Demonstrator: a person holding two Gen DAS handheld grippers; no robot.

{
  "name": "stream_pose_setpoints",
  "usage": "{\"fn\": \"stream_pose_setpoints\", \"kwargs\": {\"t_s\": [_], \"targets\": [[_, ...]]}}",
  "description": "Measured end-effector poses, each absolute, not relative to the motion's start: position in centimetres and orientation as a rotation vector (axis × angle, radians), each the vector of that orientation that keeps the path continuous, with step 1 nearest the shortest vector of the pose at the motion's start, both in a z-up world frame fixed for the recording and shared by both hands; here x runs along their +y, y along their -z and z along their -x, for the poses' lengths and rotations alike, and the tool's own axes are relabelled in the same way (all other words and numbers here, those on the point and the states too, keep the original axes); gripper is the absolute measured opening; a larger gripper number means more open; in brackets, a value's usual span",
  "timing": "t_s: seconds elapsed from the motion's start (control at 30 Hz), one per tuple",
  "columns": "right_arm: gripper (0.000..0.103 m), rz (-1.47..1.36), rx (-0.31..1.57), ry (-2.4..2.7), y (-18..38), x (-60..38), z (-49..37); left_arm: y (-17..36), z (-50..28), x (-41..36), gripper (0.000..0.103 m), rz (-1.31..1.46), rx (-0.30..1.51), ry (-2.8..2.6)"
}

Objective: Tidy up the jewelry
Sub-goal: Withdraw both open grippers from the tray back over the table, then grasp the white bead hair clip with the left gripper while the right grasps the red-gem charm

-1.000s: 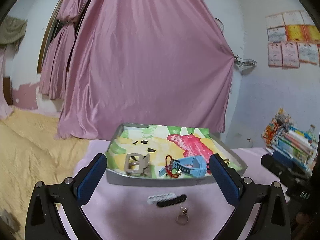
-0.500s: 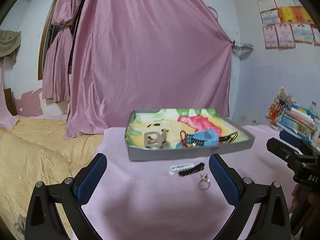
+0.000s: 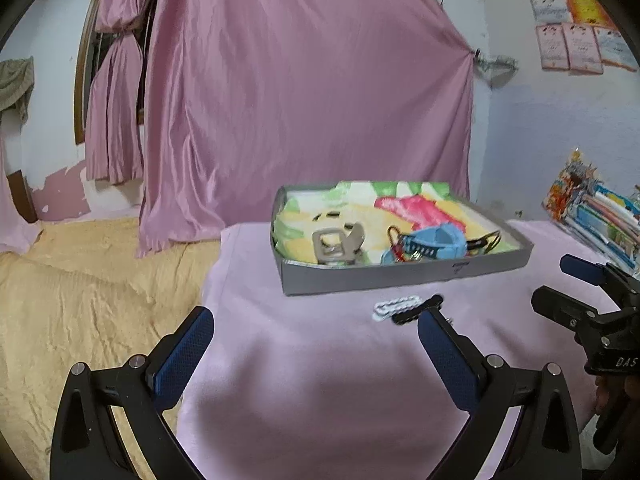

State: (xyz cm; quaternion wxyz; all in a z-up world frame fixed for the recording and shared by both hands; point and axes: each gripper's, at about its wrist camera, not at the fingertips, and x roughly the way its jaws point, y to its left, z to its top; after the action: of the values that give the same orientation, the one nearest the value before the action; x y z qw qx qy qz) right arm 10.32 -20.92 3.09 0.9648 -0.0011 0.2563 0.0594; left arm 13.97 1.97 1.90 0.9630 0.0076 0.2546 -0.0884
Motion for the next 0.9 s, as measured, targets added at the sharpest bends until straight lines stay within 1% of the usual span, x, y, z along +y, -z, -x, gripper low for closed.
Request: {"fn": "stream_pose_setpoints", "kwargs": {"t_s": [0.27, 0.33, 0.37, 0.4, 0.47, 0.57, 0.6, 0.63, 0.67, 0.7, 0.87, 0.9], "targets": [[0.098, -0.024, 0.674, -0.194, -2.0, -20.0, -13.0, -0.8, -16.5, 2.8, 0.102, 0.06, 0.659, 0.209], [0.096, -0.025, 0.704, -0.214, -1.6, -19.6, -13.6, -0.5, -17.1, 2.7, 0.102, 0.073, 0.694, 0.224], [0.089, -0.023, 0.712, -0.219, -1.5, -19.4, -13.8, -0.3, -17.3, 2.7, 0.102, 0.078, 0.704, 0.229], [0.078, -0.017, 0.725, -0.228, -1.4, -19.2, -14.1, -0.2, -17.6, 2.7, 0.102, 0.085, 0.717, 0.236], [0.069, -0.009, 0.745, -0.245, -1.2, -18.8, -14.5, 0.0, -18.0, 2.6, 0.101, 0.093, 0.728, 0.253], [0.067, -0.007, 0.773, -0.275, -0.7, -18.1, -15.1, 0.0, -18.6, 2.2, 0.087, 0.091, 0.741, 0.285], [0.062, -0.01, 0.782, -0.288, -0.6, -17.9, -15.3, 0.1, -18.9, 2.0, 0.083, 0.087, 0.749, 0.298], [0.06, -0.011, 0.789, -0.298, -0.6, -17.7, -15.5, 0.2, -19.1, 1.8, 0.081, 0.087, 0.754, 0.306], [0.056, -0.01, 0.798, -0.31, -0.5, -17.5, -15.8, 0.2, -19.4, 1.7, 0.077, 0.087, 0.759, 0.314], [0.056, -0.003, 0.814, -0.317, -0.3, -17.2, -16.2, 0.3, -19.6, 1.6, 0.074, 0.089, 0.766, 0.328], [0.056, 0.041, 0.864, -0.339, 0.2, -16.1, -17.3, 0.6, -20.5, 1.0, 0.063, 0.099, 0.793, 0.369], [0.053, 0.054, 0.867, -0.346, 0.3, -15.8, -17.5, 0.7, -20.6, 0.9, 0.06, 0.109, 0.805, 0.385]]}}
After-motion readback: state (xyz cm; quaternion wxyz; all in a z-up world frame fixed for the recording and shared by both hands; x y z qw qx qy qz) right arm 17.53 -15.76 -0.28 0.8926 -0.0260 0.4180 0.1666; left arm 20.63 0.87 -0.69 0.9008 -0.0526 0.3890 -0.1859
